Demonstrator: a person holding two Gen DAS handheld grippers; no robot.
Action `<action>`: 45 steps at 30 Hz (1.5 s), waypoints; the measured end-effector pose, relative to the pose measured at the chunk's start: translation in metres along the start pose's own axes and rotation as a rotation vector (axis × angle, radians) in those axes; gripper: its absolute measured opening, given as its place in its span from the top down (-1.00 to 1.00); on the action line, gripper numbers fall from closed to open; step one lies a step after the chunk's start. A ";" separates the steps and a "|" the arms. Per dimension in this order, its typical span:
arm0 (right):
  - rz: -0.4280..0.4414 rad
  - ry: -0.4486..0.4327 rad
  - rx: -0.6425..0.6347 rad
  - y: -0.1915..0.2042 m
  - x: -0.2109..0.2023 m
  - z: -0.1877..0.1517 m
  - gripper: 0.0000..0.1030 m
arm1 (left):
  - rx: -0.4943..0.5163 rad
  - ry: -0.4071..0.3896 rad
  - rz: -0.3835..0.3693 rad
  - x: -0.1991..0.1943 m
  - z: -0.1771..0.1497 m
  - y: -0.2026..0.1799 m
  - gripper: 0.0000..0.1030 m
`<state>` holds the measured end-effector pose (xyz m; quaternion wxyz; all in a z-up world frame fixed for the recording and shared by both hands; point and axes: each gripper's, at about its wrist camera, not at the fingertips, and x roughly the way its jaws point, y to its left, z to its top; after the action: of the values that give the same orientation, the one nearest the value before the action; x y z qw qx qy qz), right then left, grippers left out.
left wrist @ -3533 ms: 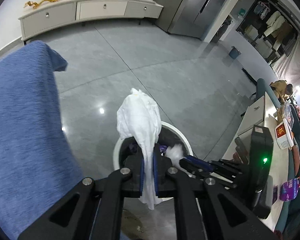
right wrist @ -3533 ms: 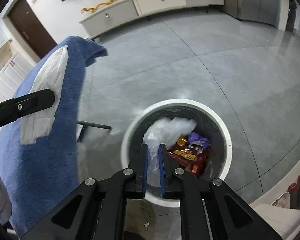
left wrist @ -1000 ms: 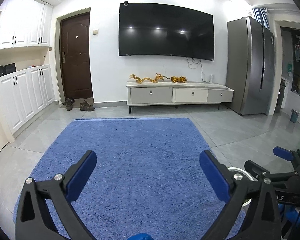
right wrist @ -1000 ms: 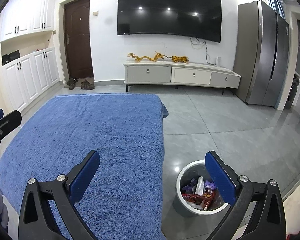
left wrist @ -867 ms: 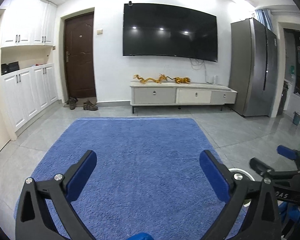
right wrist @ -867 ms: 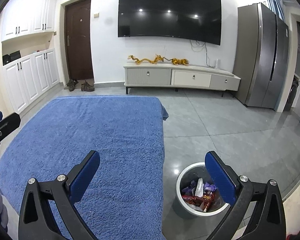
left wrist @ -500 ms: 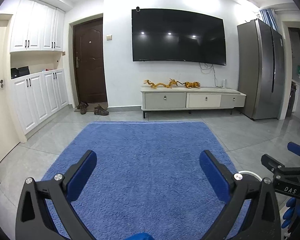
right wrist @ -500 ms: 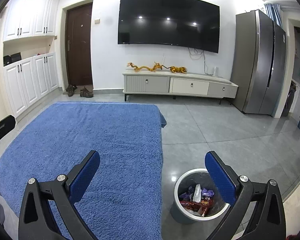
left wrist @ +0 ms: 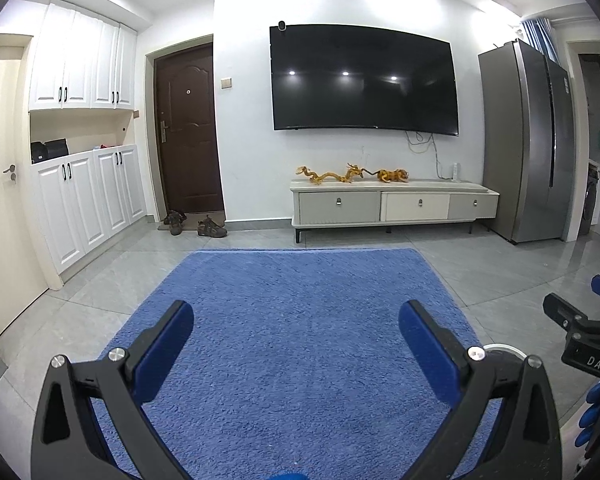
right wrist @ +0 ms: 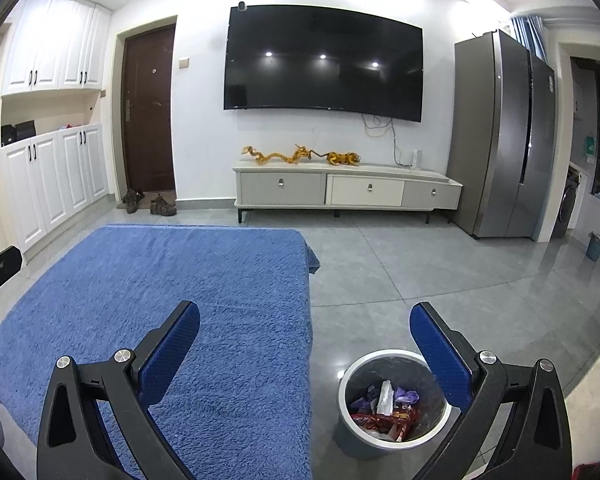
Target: Collect trash
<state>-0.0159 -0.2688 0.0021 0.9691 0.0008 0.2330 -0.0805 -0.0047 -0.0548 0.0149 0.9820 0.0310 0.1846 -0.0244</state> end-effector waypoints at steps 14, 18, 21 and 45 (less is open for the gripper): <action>-0.023 0.007 0.033 -0.015 0.005 -0.003 -1.00 | 0.000 -0.006 0.028 0.001 0.000 0.001 -1.00; -0.036 0.002 0.041 -0.021 0.006 -0.004 -1.00 | -0.003 -0.008 0.055 0.003 -0.001 0.005 -1.00; -0.050 -0.008 0.045 -0.024 0.006 -0.004 -1.00 | -0.007 -0.005 0.069 0.007 0.000 0.010 -1.00; -0.067 -0.009 0.076 -0.034 0.010 -0.006 -1.00 | -0.021 0.014 0.089 0.019 -0.001 0.026 -1.00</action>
<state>-0.0150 -0.3036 -0.0066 0.9662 0.0293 0.2255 -0.1218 0.0140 -0.0294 0.0080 0.9811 0.0291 0.1902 0.0213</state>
